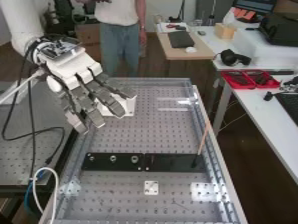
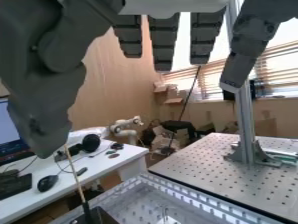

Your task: Grab the larger nut and place it in the white container

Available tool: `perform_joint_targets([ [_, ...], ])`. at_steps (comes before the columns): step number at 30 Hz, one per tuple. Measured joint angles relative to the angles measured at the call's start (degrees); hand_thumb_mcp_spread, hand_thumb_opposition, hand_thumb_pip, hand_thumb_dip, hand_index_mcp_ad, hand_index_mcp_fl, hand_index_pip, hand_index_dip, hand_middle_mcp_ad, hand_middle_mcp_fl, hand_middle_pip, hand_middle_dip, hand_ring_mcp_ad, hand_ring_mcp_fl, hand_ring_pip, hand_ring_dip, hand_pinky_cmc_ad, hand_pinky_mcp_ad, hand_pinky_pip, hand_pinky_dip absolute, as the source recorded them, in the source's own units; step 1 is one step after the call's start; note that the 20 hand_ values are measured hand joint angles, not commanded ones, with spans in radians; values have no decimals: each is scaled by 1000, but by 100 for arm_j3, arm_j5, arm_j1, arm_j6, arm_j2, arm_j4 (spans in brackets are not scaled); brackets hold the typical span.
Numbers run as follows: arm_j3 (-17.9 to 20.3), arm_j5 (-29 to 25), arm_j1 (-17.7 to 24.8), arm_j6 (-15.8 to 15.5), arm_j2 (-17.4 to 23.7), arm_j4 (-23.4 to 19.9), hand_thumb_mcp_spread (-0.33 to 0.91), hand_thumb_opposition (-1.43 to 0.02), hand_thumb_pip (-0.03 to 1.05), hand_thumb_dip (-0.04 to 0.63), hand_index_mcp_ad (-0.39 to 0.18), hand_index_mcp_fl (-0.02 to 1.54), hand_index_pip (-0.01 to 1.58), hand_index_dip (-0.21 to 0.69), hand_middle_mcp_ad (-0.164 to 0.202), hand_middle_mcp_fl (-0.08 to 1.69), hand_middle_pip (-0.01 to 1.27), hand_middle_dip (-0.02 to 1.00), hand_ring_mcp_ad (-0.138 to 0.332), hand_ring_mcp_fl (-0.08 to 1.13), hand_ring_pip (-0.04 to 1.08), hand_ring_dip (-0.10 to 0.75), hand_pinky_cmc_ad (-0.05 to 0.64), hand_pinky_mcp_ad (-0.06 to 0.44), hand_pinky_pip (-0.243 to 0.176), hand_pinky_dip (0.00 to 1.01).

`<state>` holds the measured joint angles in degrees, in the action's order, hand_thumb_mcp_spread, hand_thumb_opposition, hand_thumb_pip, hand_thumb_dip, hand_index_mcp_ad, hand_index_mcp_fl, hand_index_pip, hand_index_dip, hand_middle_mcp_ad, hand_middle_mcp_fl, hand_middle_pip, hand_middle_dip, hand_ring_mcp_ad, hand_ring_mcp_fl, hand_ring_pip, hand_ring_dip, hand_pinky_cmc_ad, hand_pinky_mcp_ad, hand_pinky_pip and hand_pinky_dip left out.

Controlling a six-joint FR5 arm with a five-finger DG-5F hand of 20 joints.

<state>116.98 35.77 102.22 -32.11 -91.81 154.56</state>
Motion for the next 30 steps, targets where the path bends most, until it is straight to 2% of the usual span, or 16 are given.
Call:
perform_joint_targets([
  [5,67,-517,207,217,-221,-116,223,-805,559,129,-37,73,185,-87,91,58,138,230,195,7,93,157,393,349,-106,696],
  [10,206,-946,359,359,-347,-360,246,-808,559,141,-31,75,417,-12,91,58,138,230,195,7,93,154,393,349,-106,696],
  [17,261,-1147,408,818,-589,-317,279,-808,559,141,-35,72,803,19,91,59,138,230,195,3,93,157,393,349,-106,696],
  [22,308,-1181,370,1136,-814,-314,291,-808,562,159,-38,40,1047,82,89,59,140,237,195,7,93,157,393,346,-106,696],
  [24,347,-1203,342,1182,-889,-412,291,-805,564,159,-40,37,1155,98,93,56,140,237,195,3,93,157,393,346,-106,696],
  [26,378,-1233,329,1182,-949,-525,311,-805,620,159,-40,38,1255,112,89,37,138,237,195,3,93,154,393,346,-106,696],
  [30,414,-1330,335,1184,-1115,-715,319,-822,632,173,-47,24,1381,161,89,10,138,237,195,2,93,154,393,344,-106,696],
])
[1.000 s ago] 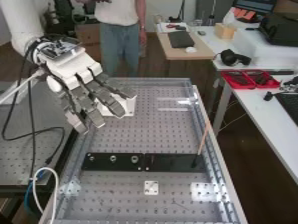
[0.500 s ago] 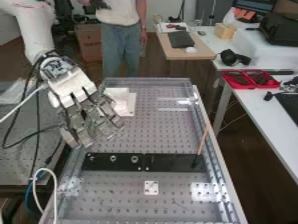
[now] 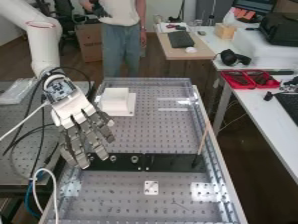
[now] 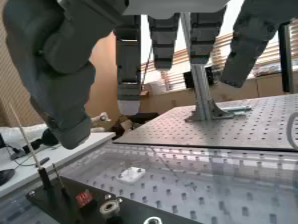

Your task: Grab the larger nut and place it in the white container

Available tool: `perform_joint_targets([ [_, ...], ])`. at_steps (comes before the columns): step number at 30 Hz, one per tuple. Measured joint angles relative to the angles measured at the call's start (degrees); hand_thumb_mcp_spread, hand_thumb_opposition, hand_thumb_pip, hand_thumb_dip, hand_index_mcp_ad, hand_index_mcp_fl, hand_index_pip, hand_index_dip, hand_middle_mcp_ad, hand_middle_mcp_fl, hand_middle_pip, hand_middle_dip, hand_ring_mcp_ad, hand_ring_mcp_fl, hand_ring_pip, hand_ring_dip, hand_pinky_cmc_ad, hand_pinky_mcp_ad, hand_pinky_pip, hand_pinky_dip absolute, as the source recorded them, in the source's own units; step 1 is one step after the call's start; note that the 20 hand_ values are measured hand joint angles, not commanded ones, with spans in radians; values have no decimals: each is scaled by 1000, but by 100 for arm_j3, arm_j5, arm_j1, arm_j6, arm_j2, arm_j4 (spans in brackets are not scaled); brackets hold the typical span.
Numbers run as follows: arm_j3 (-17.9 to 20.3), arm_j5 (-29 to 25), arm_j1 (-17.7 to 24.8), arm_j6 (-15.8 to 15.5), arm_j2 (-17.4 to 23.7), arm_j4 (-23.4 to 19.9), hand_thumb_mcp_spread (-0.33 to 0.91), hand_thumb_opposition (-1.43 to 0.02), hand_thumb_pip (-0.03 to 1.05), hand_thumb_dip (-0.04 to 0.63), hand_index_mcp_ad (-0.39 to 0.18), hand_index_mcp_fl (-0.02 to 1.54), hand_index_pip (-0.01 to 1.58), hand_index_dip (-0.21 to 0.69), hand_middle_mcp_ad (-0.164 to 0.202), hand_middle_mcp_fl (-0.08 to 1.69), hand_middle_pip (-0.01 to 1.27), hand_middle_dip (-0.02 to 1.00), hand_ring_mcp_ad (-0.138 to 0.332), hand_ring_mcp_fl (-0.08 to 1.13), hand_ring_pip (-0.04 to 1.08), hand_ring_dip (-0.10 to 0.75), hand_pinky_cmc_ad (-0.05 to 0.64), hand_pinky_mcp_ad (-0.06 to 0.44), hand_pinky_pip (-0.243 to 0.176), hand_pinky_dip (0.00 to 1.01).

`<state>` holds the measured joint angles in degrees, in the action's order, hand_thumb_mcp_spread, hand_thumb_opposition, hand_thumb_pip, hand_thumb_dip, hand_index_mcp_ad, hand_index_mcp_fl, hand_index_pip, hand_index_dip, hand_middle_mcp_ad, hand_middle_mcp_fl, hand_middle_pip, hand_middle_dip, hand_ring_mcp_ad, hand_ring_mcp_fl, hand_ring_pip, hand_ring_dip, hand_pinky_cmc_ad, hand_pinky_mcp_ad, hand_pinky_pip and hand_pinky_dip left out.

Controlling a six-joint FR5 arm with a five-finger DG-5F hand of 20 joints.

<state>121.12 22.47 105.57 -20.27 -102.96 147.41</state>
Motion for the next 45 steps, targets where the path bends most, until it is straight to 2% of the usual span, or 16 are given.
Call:
perform_joint_targets([
  [6,-1,-255,51,228,-310,-155,319,-822,635,173,-47,14,1461,209,91,7,138,236,194,5,91,157,394,344,-106,695],
  [12,21,-480,117,159,-501,-489,319,-833,644,188,-51,12,1517,218,91,3,138,236,197,5,91,157,394,344,-106,695],
  [19,-63,-595,160,392,-815,-431,319,-836,644,188,-54,12,1555,218,91,7,138,236,197,2,105,157,394,340,-106,695],
  [29,-127,-636,156,123,-988,-565,326,-852,644,188,-56,12,1553,218,93,7,138,236,197,2,108,154,393,340,-106,693],
  [32,-195,-575,131,225,-1047,-373,326,-852,644,188,-56,12,1553,218,89,7,138,236,197,2,108,157,393,340,-106,693],
  [35,-298,-507,97,529,-1120,-6,326,-852,644,206,-63,12,1553,215,89,3,138,236,197,2,108,157,393,340,-106,682],
  [37,-425,-447,62,855,-1199,413,330,-852,644,206,-61,12,1553,215,91,7,138,239,197,2,108,157,393,342,-106,682],
  [39,-542,-412,43,1008,-1257,687,332,-852,644,206,-63,12,1550,215,87,7,138,239,197,5,108,157,393,340,-106,686],
  [43,-715,-326,-5,1148,-1379,1058,332,-852,644,206,-65,14,1550,215,91,7,138,239,197,5,108,157,393,337,-106,670],
  [45,-742,-286,-28,1143,-1408,1099,332,-852,644,206,-65,14,1550,215,91,7,138,239,197,2,108,157,393,332,-106,670],
])
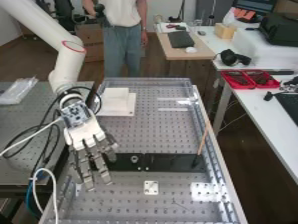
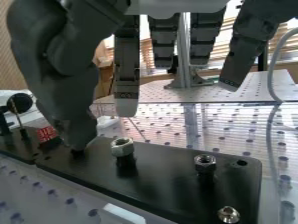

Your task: Grab the larger nut and place it in the white container

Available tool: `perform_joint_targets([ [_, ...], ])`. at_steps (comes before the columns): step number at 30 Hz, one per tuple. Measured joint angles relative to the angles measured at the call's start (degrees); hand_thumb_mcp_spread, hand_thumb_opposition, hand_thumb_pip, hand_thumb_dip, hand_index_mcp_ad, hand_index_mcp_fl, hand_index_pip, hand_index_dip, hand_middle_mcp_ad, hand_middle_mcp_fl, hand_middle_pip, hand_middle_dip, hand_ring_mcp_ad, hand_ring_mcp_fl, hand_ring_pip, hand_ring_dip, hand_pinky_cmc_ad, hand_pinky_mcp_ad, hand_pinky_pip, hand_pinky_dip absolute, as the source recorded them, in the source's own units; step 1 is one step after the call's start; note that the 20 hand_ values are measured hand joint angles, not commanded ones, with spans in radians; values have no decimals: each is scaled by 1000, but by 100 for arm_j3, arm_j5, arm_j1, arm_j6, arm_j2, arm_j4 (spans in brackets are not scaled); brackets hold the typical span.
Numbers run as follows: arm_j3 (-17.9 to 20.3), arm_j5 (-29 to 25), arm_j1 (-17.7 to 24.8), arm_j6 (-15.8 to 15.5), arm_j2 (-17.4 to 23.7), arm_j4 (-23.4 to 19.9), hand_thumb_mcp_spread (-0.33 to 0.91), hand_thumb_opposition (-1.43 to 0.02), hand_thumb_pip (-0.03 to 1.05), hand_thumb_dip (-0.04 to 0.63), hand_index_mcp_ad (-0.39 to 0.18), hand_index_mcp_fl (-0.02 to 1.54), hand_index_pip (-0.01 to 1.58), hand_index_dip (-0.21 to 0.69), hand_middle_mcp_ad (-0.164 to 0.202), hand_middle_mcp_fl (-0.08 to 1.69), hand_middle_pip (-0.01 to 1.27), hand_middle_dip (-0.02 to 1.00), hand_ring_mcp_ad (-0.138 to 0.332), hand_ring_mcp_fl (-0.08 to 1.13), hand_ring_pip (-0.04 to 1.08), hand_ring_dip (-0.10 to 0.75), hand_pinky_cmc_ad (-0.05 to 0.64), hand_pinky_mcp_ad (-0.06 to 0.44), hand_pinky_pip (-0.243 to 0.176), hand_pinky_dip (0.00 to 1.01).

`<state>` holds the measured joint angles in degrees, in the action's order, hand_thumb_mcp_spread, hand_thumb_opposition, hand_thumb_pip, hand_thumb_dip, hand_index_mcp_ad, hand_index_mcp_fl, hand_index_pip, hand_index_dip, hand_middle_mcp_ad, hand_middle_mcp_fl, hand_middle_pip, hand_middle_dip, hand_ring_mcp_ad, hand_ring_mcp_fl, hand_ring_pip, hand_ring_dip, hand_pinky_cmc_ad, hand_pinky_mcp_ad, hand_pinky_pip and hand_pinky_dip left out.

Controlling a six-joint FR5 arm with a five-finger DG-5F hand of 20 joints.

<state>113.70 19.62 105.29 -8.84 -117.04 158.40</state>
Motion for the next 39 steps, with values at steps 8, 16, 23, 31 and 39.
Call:
perform_joint_targets([
  [8,23,-4,-33,-113,-21,-141,332,-852,644,206,-68,14,1550,215,91,7,138,239,197,2,108,157,391,326,-106,670],
  [16,130,-53,-27,-700,13,-591,340,-850,644,206,-68,14,1550,215,91,7,138,239,197,2,108,157,391,328,-106,670],
  [23,149,25,-35,-1098,7,-774,358,-869,712,222,-68,14,1550,215,91,7,138,239,197,2,108,157,391,328,-106,670],
  [31,105,89,-42,-1259,-26,-746,358,-866,712,239,-75,12,1550,215,87,7,138,239,176,5,108,157,391,328,-106,670],
  [39,51,11,-8,-923,-68,-514,356,-866,712,239,-79,14,1550,215,89,3,138,239,176,5,108,157,391,326,-106,670],
])
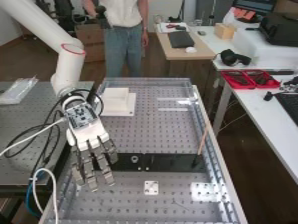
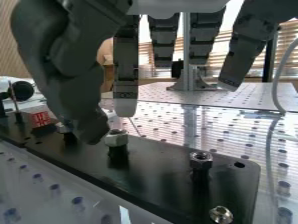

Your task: Grab the larger nut and place it in the white container

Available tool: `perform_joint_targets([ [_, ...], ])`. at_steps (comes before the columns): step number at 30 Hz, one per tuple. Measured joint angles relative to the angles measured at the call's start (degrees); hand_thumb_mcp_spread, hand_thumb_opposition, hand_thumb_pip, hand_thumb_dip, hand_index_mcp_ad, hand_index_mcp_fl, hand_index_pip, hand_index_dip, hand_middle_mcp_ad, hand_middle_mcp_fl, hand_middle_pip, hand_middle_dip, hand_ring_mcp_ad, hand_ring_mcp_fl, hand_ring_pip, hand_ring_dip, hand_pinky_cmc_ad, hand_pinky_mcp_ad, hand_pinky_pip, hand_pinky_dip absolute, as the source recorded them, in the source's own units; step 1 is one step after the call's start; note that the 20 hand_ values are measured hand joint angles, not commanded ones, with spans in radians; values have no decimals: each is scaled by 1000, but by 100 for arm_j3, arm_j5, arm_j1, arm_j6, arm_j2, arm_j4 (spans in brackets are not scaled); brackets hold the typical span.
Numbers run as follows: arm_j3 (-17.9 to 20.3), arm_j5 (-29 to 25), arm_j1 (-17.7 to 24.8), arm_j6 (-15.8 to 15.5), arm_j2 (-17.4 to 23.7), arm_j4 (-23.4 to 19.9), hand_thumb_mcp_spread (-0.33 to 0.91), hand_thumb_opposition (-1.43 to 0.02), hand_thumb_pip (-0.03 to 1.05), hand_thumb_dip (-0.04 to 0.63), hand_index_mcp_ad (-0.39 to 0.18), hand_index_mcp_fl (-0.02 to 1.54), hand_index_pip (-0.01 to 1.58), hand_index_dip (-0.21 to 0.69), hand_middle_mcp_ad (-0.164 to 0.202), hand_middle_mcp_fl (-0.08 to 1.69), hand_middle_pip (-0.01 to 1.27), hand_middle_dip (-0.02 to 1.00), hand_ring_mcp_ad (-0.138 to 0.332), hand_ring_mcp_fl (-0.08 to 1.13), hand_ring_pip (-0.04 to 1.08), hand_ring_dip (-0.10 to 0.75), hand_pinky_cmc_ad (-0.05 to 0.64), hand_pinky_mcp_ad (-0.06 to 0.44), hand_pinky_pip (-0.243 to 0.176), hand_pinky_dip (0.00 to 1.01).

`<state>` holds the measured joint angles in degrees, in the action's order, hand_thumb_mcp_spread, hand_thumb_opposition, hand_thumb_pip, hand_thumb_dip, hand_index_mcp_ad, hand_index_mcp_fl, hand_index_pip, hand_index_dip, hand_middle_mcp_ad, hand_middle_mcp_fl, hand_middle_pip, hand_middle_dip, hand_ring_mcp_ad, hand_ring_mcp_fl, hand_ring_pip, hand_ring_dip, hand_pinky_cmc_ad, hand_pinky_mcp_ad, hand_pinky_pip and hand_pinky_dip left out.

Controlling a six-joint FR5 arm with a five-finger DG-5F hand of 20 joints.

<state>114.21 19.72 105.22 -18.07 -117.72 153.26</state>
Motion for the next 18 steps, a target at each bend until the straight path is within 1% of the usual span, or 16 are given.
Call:
perform_joint_targets([
  [3,-17,-22,17,40,-19,66,356,-866,712,239,-79,12,1546,209,87,3,138,239,176,5,108,157,391,326,-106,670],
  [10,-99,-116,81,433,-138,335,356,-866,712,239,-79,12,1550,208,87,3,138,239,176,5,108,157,391,328,-106,670],
  [18,-116,-192,89,609,-215,443,356,-866,712,239,-79,12,1550,208,89,3,138,239,176,2,119,157,391,328,-106,670],
])
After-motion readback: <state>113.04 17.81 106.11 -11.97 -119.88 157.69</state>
